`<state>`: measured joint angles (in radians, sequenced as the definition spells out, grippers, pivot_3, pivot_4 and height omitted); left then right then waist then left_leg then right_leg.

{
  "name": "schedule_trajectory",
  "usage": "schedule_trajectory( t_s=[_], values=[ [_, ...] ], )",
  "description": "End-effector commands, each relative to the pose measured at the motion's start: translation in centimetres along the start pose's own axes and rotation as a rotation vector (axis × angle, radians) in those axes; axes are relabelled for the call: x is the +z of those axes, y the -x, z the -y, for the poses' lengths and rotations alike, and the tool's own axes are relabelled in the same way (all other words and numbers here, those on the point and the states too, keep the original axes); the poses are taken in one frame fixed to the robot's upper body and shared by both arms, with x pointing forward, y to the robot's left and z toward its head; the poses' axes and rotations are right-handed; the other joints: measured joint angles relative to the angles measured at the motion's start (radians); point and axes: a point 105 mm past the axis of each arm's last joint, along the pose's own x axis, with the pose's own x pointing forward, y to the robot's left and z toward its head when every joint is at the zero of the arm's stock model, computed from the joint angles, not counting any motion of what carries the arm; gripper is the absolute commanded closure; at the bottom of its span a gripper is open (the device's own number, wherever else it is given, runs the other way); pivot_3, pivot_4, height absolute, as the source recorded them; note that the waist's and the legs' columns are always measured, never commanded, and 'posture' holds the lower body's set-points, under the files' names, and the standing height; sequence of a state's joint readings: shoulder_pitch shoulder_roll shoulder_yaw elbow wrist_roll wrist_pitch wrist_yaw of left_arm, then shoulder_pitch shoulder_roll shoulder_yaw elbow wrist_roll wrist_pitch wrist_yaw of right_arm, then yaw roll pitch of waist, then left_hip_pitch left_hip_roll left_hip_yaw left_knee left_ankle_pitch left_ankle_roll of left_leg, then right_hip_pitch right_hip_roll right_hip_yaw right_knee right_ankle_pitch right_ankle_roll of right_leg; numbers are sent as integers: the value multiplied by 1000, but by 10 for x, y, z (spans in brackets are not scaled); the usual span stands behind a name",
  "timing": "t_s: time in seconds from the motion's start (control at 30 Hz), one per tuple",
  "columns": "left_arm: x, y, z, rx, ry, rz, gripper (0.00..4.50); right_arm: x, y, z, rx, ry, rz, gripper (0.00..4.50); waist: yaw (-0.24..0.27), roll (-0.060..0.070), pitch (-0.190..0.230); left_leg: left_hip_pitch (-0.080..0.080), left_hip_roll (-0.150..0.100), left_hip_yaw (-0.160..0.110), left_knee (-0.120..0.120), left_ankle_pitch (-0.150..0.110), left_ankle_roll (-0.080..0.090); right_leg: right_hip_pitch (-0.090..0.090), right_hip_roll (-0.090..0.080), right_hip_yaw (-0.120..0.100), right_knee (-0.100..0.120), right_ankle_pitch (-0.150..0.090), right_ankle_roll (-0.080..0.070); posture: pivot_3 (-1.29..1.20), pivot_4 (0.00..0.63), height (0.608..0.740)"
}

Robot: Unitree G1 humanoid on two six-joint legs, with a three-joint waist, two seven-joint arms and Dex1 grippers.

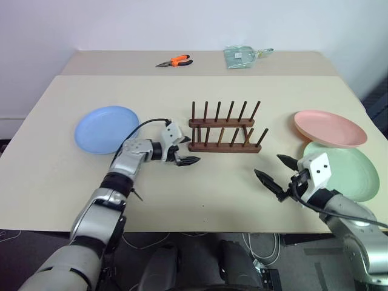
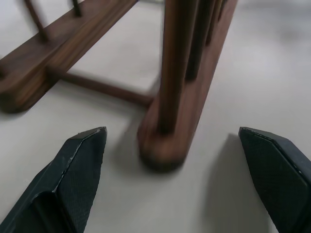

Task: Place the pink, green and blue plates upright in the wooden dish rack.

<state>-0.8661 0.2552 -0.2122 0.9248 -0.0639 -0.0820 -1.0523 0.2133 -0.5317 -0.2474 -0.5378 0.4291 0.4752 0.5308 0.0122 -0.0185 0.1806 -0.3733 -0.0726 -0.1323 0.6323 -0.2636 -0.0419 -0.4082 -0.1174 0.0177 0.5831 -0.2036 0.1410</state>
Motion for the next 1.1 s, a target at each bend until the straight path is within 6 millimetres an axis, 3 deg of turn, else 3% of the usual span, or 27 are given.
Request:
schedule_trajectory(
  t_s=[0.03, 0.2, 0.23, 0.5, 0.6, 0.7, 0.73, 0.8, 0.87, 0.97, 1.03, 1.1],
  values=[
    [-6, -10, 6, -40, -8, -36, 892, 18, 7, 2, -54, 52, 59, 0, 0, 0, 0, 0, 0, 0, 0, 0, 0, 0, 0, 0, 0, 0, 0, 0, 150, 740],
    [-8, -8, 12, -58, -69, -12, 3430, 21, 4, 3, -48, 71, 56, 0, 0, 0, 0, 0, 0, 0, 0, 0, 0, 1, 0, 0, 0, 0, 0, 0, 150, 740],
    [-9, -6, 15, -76, -97, -12, 3742, 21, 4, 4, -45, 75, 54, 0, -2, 0, 0, 0, 0, 0, 0, 0, 0, 1, 0, 0, 0, 0, 0, 0, 150, 740],
    [-5, 25, 53, -223, -188, 46, 3742, 19, 14, 24, -56, 125, 1, 0, -1, 1, 0, 1, 1, -1, -1, 0, 0, 0, 0, 0, 0, 2, -4, 0, 150, 740],
    [-7, 41, 57, -231, -145, 31, 2274, 14, 25, 40, -95, 134, -40, 0, 1, 1, 0, 1, 1, -1, -1, 0, 0, 0, 0, 0, 1, 2, -4, 0, 150, 740],
    [-22, 50, 49, -172, -162, -58, 781, 2, 32, 44, -86, 149, -110, 0, 1, 1, 0, 0, 1, -1, 0, 0, 0, 1, 0, 0, 0, 1, -3, 0, 150, 740],
    [-28, 54, 46, -154, -160, -92, 256, -1, 33, 42, -70, 150, -128, 264, 1, 1, -1, 0, 1, -1, 0, 0, 0, 1, 0, 0, 1, 0, -2, 0, 150, 740],
    [-38, 65, 43, -133, -149, -144, 0, -7, 34, 33, -11, 148, -161, 909, -2, 1, -1, 1, 1, -1, -1, 0, 0, 1, 0, 0, 1, 0, -1, 0, 150, 740],
    [-41, 79, 45, -134, -98, -154, 416, -12, 31, 16, 72, 146, -185, 1914, -10, 2, -2, 2, 1, 0, -1, 0, 0, 1, 0, 0, 1, 0, -1, 0, 150, 740],
    [-37, 90, 63, -195, -32, -148, 1903, -16, 22, -2, 146, 145, -193, 3499, -30, 3, -2, 3, 3, 0, -3, 0, 0, 0, 1, 0, 2, -1, -3, 0, 150, 740],
    [-30, 85, 87, -248, 9, -114, 2982, -24, 9, -11, 163, 167, -212, 4491, -30, 4, -3, 3, 3, 0, -3, 0, 0, 0, 1, 1, 2, -2, -4, 0, 150, 740],
    [-23, 72, 105, -260, 46, -80, 3956, -31, -6, -11, 132, 196, -230, 4500, -25, 5, -3, 2, 3, 0, -2, 0, 0, 0, 0, 1, 2, -2, -4, 0, 150, 740]
  ],
)
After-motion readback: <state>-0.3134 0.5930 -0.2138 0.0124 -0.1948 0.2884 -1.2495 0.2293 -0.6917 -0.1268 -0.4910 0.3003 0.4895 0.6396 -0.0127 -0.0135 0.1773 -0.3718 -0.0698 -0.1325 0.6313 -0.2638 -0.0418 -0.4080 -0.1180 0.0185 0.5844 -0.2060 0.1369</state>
